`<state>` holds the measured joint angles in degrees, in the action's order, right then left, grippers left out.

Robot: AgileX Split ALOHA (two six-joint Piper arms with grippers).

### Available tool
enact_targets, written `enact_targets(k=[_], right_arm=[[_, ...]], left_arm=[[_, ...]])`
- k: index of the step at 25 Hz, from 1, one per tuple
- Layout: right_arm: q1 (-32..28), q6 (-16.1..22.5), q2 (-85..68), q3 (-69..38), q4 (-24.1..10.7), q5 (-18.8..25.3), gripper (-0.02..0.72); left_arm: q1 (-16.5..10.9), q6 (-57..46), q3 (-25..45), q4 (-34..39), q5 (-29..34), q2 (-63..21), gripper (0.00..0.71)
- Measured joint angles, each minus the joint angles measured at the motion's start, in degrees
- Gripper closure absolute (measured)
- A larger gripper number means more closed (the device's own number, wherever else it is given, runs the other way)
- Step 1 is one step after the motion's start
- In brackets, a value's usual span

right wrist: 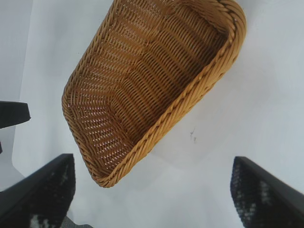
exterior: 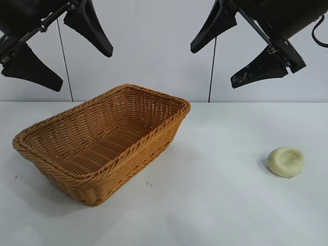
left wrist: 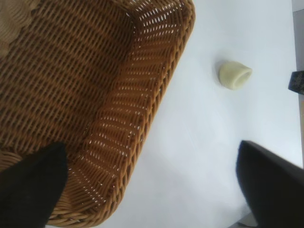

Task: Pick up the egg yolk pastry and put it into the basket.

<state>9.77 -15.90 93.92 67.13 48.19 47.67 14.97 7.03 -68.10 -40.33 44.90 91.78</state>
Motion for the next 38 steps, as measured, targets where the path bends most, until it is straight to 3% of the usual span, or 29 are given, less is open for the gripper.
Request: enact_targets(k=[5,16,29,38], right_arm=[[0.0,0.0,0.0,0.0,0.0,0.0,0.069],[0.0,0.0,0.0,0.0,0.0,-0.7,0.069],[0.0,0.0,0.0,0.0,0.0,-0.7,0.069],[0.0,0.0,0.0,0.0,0.0,-0.7,0.069]], left_arm=[[0.0,-4.0,0.0,3.3,0.7,-2.5,0.018],[0.0,-34.3,4.7,21.8,7.8,-9.1,0.018],[0.0,-56.5,11.9,23.3,1.1,-9.1,0.018],[1.0,-59.5,16.3,23.3,-4.1,-9.1,0.018]])
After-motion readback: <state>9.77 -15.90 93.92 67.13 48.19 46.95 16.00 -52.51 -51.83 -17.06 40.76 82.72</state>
